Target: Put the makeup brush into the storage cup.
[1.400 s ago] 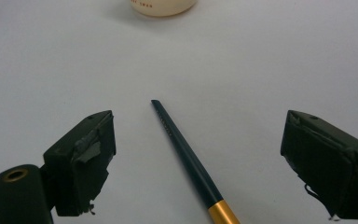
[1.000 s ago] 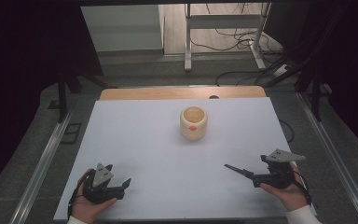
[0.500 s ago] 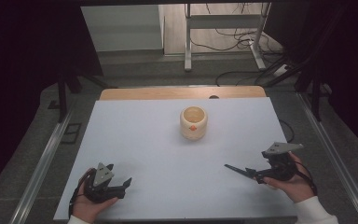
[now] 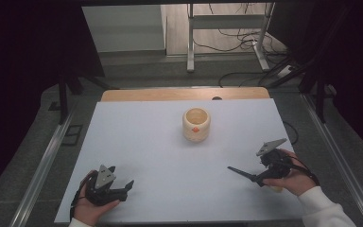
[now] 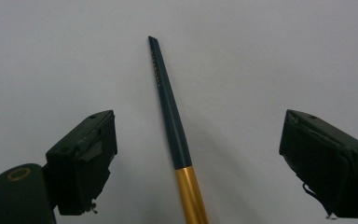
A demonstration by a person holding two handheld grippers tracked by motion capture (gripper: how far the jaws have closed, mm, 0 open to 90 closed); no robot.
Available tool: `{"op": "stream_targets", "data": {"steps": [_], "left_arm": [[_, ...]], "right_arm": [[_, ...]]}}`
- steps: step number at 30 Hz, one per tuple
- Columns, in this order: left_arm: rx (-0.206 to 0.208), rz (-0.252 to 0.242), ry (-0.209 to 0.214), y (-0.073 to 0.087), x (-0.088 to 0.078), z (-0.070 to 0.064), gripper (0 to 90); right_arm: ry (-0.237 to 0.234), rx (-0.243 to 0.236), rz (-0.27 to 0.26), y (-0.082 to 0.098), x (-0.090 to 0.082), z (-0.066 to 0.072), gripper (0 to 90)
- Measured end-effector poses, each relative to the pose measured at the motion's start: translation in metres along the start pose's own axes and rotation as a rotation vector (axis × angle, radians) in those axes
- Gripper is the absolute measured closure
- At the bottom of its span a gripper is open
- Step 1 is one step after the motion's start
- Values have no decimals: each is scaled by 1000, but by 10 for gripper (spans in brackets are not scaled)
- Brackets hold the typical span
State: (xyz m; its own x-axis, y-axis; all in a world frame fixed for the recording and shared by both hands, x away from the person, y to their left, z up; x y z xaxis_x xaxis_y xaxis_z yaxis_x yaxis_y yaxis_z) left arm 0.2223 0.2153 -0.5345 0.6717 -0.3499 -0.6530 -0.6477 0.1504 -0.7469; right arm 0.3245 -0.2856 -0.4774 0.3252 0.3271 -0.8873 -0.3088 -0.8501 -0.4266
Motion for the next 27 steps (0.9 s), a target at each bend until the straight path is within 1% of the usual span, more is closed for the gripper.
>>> {"op": "stream_targets", "data": {"steps": [1, 2, 3, 4, 5, 7, 8, 9, 10, 12, 15, 17, 18, 19, 20, 24, 25, 26, 27], "left_arm": [[0, 0, 0, 0, 0, 0, 164], [0, 0, 0, 0, 0, 0, 164], [0, 0, 0, 0, 0, 0, 164], [0, 0, 0, 0, 0, 0, 164], [0, 0, 0, 0, 0, 0, 164], [1, 1, 1, 0, 0, 0, 164], [6, 6, 0, 0, 0, 0, 164], [6, 6, 0, 0, 0, 0, 164], [5, 5, 0, 0, 0, 0, 164], [1, 0, 0, 0, 0, 0, 164], [5, 4, 0, 0, 0, 0, 164], [5, 4, 1, 0, 0, 0, 164], [5, 4, 1, 0, 0, 0, 164], [5, 4, 0, 0, 0, 0, 164], [5, 3, 0, 0, 0, 0, 163], [5, 3, 1, 0, 0, 0, 164], [5, 4, 1, 0, 0, 0, 164], [5, 3, 2, 0, 0, 0, 164], [6, 4, 2, 0, 0, 0, 164]], "right_arm": [[-6, -4, 11, -1, 1, 0, 111], [-6, -4, 11, -1, 1, 0, 111], [-19, -19, 37, -3, 4, 1, 111], [-26, -20, 49, -4, 5, 1, 113], [-26, -20, 49, -4, 5, 1, 113], [-47, -35, 81, -5, 9, 2, 120], [-66, -49, 109, -6, 13, 4, 131], [-66, -49, 109, -6, 13, 4, 131], [-77, -60, 132, -5, 16, 4, 140], [-79, -65, 143, -5, 17, 4, 145], [-83, -66, 157, -4, 18, 4, 155], [-91, -67, 167, -2, 17, 2, 210], [-91, -67, 167, -2, 17, 2, 210], [-106, -63, 170, -1, 17, 2, 220], [-105, -62, 184, 2, 16, 0, 226], [-100, -64, 199, 5, 15, -1, 235], [-98, -63, 208, 6, 15, -1, 242], [-103, -72, 234, 8, 16, -1, 253], [-105, -73, 242, 9, 16, -1, 256]]}}
Point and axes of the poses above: each handheld gripper's, and its own axes: x roughly forward along the jaws, y roughly out of its underside, z roughly to its left, the point moved 2 cm from there along x, roughly forward along the jaws, and after that the axes turned 14 degrees about -x, right-handed, at the moved point
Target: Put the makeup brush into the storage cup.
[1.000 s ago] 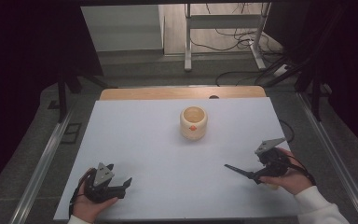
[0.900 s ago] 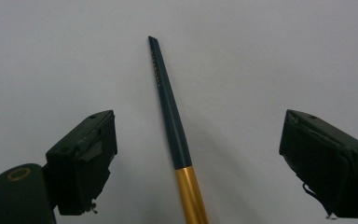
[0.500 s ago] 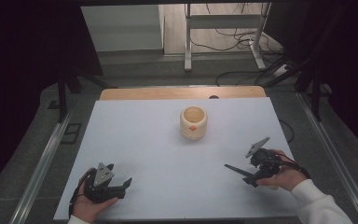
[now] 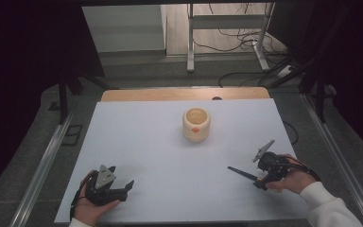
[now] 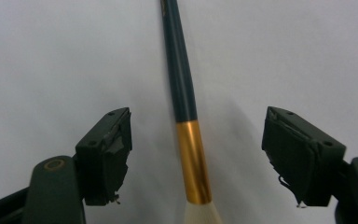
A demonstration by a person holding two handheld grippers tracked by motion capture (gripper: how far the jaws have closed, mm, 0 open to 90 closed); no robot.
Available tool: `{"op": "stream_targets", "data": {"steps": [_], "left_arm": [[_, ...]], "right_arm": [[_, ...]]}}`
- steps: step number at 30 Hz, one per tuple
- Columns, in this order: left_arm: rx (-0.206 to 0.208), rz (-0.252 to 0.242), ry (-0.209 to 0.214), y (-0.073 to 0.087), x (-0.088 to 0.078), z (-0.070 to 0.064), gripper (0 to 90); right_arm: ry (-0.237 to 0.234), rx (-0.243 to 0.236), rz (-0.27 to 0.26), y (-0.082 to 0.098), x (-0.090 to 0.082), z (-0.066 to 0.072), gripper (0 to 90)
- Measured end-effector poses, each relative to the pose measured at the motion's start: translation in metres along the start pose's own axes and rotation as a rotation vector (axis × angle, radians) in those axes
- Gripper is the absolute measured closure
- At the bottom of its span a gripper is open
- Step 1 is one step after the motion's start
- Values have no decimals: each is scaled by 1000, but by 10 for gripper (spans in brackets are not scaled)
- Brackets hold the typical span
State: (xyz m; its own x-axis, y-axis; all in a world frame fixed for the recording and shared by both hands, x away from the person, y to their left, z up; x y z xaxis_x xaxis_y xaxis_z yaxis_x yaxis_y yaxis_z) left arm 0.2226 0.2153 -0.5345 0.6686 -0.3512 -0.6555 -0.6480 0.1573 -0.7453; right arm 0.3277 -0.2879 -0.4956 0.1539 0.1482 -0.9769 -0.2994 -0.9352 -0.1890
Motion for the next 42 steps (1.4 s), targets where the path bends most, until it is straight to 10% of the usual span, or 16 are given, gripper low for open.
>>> {"op": "stream_targets", "data": {"steps": [10, 26, 42], "left_arm": [[2, 2, 0, 0, 0, 0, 163], [5, 3, 0, 0, 0, 0, 164], [4, 2, -2, 0, 0, 0, 164]], "right_arm": [[-26, -47, 77, 3, 7, 2, 336], [-85, -68, 147, 1, 8, -3, 746], [-104, -101, 162, -6, 6, -2, 791]]}}
Point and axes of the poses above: each handheld gripper's, and its own axes: x roughly forward along the jaws, y roughly out of its underside, z roughly to its left, the point moved 2 cm from there along x, roughly forward along the jaws, and after that the axes turned 14 degrees about -x, right-handed, at the moved point
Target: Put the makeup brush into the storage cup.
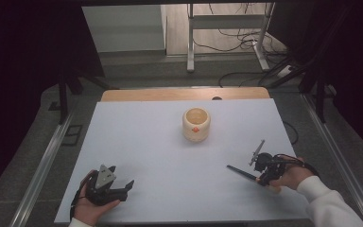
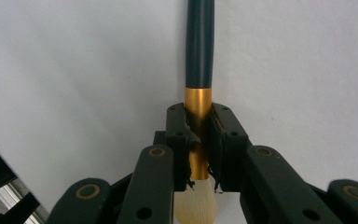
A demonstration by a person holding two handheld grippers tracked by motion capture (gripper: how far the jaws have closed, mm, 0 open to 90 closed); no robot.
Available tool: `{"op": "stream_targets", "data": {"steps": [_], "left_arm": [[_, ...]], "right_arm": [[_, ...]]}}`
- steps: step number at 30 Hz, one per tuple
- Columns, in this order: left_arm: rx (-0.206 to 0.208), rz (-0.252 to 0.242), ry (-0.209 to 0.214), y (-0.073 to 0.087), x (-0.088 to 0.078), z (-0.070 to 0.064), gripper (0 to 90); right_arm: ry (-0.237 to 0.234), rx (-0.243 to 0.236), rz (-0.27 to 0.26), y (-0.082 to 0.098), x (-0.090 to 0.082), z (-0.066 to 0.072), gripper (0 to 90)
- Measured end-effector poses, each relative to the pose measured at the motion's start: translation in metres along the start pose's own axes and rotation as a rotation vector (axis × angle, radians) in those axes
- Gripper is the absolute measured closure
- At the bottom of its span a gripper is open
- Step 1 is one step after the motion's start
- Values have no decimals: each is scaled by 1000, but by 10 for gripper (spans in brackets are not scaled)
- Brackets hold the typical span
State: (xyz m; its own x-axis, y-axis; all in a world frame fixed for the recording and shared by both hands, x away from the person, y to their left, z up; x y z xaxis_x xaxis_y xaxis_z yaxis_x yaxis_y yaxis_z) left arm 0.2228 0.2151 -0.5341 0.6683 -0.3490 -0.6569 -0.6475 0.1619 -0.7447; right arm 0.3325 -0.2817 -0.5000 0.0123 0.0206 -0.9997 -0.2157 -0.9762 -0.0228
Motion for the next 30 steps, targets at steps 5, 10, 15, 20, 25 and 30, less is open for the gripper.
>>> {"op": "stream_targets", "data": {"steps": [5, 10, 15, 20, 25, 30], "left_arm": [[2, 1, 0, 0, 0, 0, 163], [6, -2, 0, -1, 0, -1, 164], [18, -15, 9, -2, -2, -5, 164], [34, -20, 14, -3, -2, -8, 163], [41, -23, 14, -5, -2, -10, 164], [57, -35, 26, -7, -3, -14, 163]], "right_arm": [[4, -9, -36, -4, -12, 0, 791], [17, -23, -56, -9, -25, 0, 791], [14, -62, -84, -23, -37, 2, 790], [19, -81, -108, -36, -40, 2, 790], [15, -97, -114, -46, -41, 2, 790], [15, -118, -115, -58, -46, 2, 789]]}}
Point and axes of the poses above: each handheld gripper's, and its own axes: x roughly forward along the jaws, y roughly out of its underside, z roughly to its left, the point moved 2 cm from there along x, roughly forward along the jaws, and after that the axes turned 14 degrees about -x, right-handed, at the moved point
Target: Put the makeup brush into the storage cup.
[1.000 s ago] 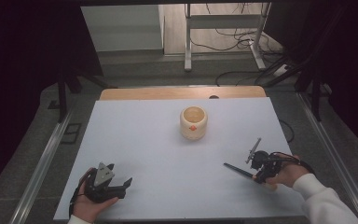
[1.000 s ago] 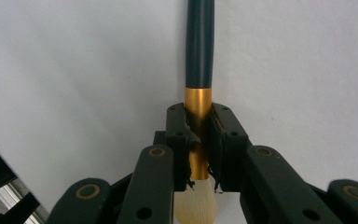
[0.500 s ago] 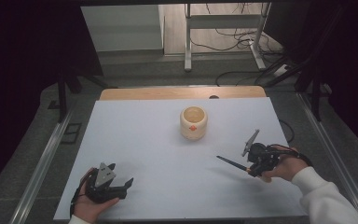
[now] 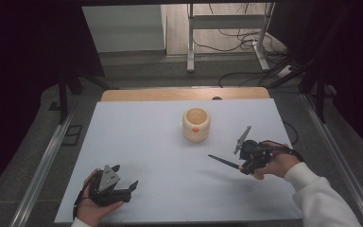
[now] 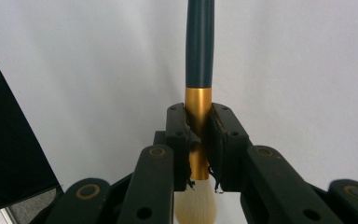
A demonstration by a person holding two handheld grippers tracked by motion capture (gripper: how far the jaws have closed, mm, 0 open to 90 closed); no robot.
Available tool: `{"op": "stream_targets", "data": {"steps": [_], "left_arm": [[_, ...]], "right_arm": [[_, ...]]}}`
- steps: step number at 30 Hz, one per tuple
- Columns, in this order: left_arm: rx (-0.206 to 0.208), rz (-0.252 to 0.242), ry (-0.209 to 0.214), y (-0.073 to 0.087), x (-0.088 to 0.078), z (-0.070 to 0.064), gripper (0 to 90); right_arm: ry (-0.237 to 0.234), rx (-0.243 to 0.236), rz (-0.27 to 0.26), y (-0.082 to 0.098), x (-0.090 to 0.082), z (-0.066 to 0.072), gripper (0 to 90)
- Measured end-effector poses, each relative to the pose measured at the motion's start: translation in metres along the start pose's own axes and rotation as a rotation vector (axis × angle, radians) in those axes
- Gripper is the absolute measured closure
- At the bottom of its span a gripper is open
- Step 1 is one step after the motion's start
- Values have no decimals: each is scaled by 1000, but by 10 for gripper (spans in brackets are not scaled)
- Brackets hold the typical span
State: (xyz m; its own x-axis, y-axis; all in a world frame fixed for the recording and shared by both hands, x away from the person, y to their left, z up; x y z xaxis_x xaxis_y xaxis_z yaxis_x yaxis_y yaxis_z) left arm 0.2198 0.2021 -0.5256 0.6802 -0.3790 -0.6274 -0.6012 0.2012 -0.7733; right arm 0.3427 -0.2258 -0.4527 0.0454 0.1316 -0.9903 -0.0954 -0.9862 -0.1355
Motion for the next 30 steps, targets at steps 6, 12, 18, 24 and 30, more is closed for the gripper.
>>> {"op": "stream_targets", "data": {"steps": [6, 12, 18, 24, 30], "left_arm": [[17, -3, 11, -3, 1, -6, 163], [71, -1, 30, -9, 4, -21, 163], [117, 1, 35, -18, 7, -35, 161], [219, 6, -4, -29, 11, -53, 157], [252, -4, 24, -38, 19, -65, 167]], "right_arm": [[7, -5, -2, -3, -1, -1, 789], [2, -8, -9, -5, -2, -3, 789], [0, -28, -11, -10, 1, -4, 789], [-4, -38, -5, -18, 0, -6, 789], [10, -48, -9, -28, -5, -7, 789]]}}
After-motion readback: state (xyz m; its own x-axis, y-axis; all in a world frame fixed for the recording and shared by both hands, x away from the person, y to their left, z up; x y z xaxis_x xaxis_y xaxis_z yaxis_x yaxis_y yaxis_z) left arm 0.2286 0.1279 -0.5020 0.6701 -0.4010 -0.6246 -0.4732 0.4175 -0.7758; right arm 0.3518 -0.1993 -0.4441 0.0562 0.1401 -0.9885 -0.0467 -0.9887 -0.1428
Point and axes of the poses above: each handheld gripper's, and its own axes: x roughly forward along the jaws, y roughly out of its underside, z roughly to its left, the point moved 2 cm from there along x, roughly forward along the jaws, and after that the axes turned 14 degrees about -x, right-handed, at the moved point
